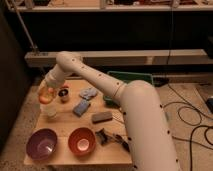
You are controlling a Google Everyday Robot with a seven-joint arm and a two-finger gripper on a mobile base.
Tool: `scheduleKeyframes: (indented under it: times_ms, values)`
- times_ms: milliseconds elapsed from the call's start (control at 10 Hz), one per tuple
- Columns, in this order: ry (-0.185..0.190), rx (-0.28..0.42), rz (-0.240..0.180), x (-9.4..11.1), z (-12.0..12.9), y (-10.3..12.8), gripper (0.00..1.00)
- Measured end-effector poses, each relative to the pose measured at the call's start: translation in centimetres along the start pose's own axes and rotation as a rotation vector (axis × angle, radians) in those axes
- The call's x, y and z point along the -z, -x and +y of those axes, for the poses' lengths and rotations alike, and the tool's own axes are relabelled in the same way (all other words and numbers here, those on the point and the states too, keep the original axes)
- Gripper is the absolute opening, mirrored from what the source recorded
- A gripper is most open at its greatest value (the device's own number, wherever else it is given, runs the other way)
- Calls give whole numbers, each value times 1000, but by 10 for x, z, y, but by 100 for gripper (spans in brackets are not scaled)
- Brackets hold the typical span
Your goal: Place apple in paper cup
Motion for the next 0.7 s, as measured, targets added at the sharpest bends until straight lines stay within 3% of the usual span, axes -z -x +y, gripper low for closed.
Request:
scheduleKeyframes:
  times_ms: [300,700]
  values:
    - [0,8,-13,-3,2,1,3]
    - [-6,20,-31,-6,1,2,41]
